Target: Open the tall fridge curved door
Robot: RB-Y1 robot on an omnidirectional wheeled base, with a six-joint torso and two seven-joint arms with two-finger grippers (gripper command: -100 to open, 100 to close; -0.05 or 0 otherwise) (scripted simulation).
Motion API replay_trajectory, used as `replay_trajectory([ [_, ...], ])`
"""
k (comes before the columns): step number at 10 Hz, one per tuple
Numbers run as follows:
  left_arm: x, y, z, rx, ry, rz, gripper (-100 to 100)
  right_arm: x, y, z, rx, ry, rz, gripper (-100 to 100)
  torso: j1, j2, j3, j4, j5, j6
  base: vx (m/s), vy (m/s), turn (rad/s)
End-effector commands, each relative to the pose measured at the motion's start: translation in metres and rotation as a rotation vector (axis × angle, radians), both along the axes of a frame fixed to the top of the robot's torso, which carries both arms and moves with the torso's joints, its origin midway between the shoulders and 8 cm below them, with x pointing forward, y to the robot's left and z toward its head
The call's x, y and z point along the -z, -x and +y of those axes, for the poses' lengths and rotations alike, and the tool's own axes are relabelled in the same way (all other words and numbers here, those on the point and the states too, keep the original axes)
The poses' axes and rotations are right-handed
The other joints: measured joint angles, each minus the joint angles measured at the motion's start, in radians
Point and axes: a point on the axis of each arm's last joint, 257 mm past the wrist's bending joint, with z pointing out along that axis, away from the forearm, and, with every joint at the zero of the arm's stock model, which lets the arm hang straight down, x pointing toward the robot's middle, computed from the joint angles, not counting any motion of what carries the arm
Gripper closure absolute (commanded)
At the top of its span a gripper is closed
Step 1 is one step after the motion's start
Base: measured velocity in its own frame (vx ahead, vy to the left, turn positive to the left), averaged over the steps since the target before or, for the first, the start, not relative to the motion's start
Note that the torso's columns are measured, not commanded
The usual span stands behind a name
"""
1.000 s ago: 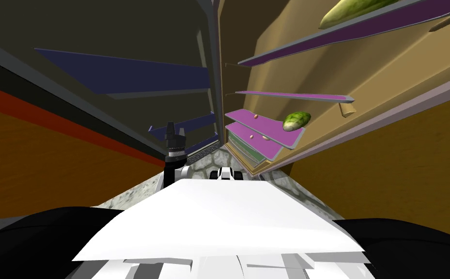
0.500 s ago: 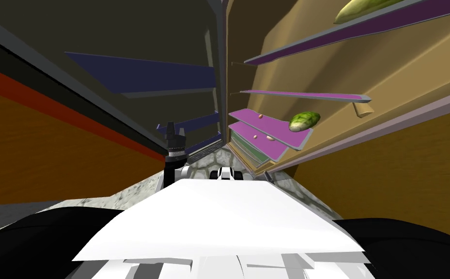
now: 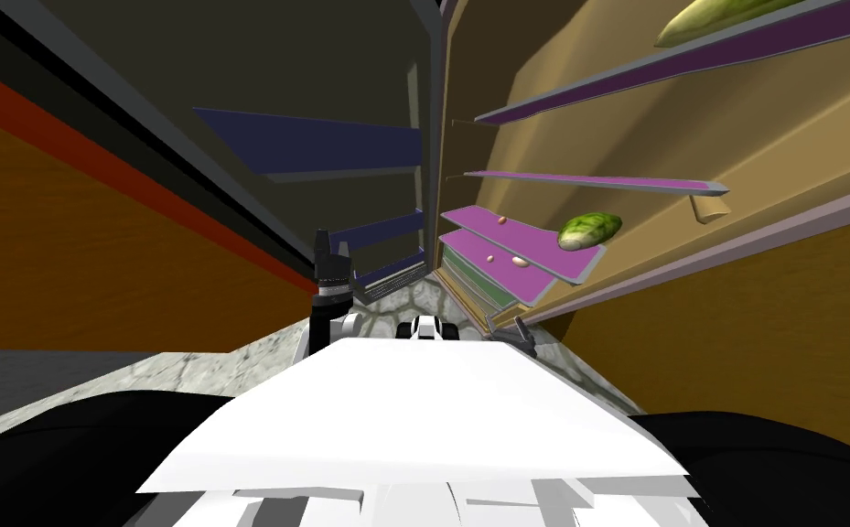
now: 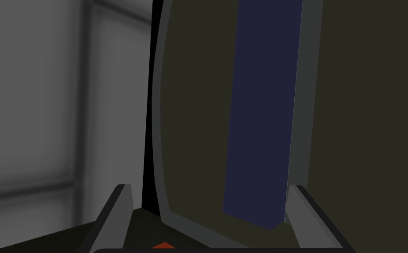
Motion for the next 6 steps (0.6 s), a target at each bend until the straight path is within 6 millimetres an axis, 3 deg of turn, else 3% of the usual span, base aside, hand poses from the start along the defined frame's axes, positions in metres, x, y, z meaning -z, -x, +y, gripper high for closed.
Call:
replay_trajectory([
  [1,0.0000,0.0000,0.0000,0.000,0.000,0.000,0,-0.0004,-0.0008,-0.0011,0.002,-0.002,0.002,0,-0.002,-0.001,0.000,0.000,-0.001,0.000,-0.004,0.006,-0.004],
  [6,0.0000,0.0000,0.0000,0.000,0.000,0.000,0,-0.0004,-0.0007,-0.0010,0.002,-0.002,0.002,0,0.000,0.000,0.000,0.000,0.000,0.000,0.000,0.000,0.000],
])
